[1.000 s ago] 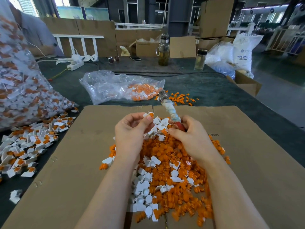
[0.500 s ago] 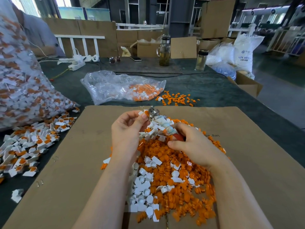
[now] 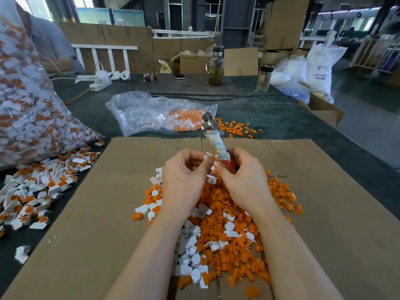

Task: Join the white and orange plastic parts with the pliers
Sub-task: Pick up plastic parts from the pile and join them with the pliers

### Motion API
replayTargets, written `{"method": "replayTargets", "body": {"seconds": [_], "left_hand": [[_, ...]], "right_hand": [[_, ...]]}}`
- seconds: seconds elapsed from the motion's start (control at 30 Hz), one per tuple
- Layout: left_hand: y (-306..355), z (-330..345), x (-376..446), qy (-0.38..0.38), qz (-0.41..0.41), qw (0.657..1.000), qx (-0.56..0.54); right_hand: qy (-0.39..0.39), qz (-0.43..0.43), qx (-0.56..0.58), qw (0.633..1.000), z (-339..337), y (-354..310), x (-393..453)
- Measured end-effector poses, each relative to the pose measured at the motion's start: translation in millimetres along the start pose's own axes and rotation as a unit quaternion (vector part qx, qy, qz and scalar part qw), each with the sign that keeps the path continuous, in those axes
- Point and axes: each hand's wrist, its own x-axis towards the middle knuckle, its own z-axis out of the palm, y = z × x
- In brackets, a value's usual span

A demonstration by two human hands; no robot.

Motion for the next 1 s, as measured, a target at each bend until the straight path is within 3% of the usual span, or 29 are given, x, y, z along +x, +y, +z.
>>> {"method": "replayTargets", "body": {"seconds": [0.73, 1.0], "left_hand": [[-1.4, -2.3, 0.4, -0.022, 0.009, 1.000, -0.002], [1.7, -14.3, 7.3, 0.011, -0.051, 0.972, -0.228]], "right_hand": [[-0.004, -0.026, -0.058, 0.998, 0.1, 1.2, -0.6], [-0.144, 0.032, -0.013, 0.989, -25.4, 3.1, -1.1]]}}
